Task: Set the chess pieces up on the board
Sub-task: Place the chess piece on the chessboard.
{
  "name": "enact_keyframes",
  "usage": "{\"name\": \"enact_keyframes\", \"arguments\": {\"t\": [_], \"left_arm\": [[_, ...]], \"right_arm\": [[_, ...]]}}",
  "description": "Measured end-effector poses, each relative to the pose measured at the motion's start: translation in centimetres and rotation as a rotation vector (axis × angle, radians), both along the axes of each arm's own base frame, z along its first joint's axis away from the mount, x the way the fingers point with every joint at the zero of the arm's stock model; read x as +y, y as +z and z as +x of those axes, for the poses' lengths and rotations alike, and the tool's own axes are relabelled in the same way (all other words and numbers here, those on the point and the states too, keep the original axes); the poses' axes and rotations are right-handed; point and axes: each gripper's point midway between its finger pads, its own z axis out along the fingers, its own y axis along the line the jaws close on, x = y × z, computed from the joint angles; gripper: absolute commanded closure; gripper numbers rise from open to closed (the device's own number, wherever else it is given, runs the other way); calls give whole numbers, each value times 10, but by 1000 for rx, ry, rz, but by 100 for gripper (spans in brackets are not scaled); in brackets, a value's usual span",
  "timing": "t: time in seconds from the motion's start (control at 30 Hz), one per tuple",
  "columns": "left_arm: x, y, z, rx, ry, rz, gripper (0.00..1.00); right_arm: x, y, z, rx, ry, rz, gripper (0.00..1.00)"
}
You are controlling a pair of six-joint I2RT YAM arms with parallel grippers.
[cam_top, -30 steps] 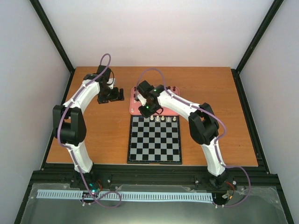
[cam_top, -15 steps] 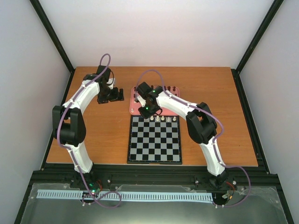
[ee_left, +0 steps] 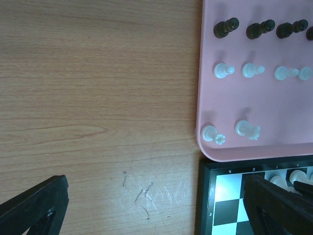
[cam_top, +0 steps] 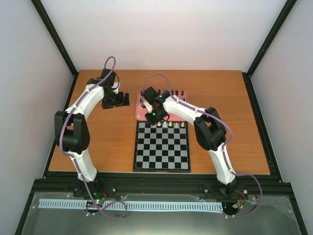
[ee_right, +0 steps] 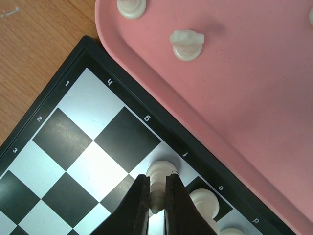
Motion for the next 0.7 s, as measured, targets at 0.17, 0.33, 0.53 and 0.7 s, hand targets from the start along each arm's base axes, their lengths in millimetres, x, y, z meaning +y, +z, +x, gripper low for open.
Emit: {"name": "enact_keyframes", "arguments": {"t": [0.17, 0.33, 0.53, 0.7], "left_arm": [[0, 0, -2, 2, 0, 0, 0], [0, 0, -1, 1, 0, 0, 0], [0, 0, -1, 1, 0, 0, 0], [0, 0, -1, 1, 0, 0, 0]], "right_arm": [[-1, 0, 1, -5, -2, -6, 96], [-1, -3, 1, -1, -2, -9, 95], [0, -4, 2, -3, -2, -8, 94], [2, -4, 4, -6, -1, -5, 89]]}}
